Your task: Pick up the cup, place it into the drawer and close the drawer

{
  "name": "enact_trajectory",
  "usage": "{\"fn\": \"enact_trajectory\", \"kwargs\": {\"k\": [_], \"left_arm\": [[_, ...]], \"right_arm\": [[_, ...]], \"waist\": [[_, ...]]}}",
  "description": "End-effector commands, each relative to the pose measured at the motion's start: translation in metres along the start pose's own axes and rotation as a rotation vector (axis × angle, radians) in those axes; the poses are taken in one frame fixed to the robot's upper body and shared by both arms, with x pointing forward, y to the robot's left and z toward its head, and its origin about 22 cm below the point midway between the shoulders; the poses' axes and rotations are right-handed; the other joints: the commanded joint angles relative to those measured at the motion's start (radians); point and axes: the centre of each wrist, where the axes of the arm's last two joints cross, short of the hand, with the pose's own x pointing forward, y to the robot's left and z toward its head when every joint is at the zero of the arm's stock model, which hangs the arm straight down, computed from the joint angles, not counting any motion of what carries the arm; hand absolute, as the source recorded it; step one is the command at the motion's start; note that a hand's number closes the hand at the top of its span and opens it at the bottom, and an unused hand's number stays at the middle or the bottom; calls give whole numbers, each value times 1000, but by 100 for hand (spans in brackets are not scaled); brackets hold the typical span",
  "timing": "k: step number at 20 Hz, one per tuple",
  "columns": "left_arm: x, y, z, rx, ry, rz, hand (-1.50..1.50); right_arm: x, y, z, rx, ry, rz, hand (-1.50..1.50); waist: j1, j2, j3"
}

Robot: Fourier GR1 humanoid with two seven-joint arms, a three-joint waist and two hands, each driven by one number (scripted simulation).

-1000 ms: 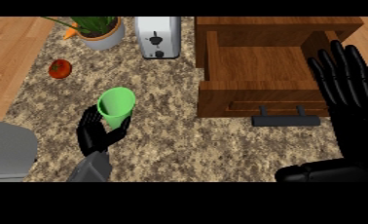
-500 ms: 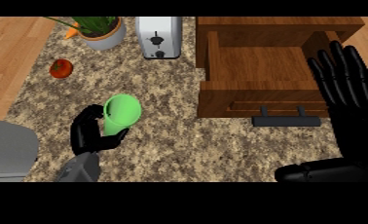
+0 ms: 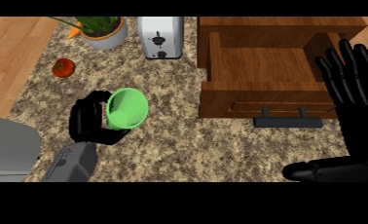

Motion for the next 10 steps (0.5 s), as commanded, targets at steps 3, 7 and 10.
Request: {"fn": "enact_trajectory", "kwargs": {"k": [3, 7, 10], "left_arm": [[48, -37, -54, -142, -34, 44, 150], [67, -88, -62, -141, -28, 92, 150], [91, -97, -92, -180, -33, 79, 150]], "right_arm": [[-1, -11, 1, -6, 12, 0, -150], [-1, 3, -9, -18, 13, 2, -150], [-3, 28, -3, -12, 7, -3, -150]], "waist": [[3, -1, 1], [2, 0, 0], [-4, 1, -1]]}}
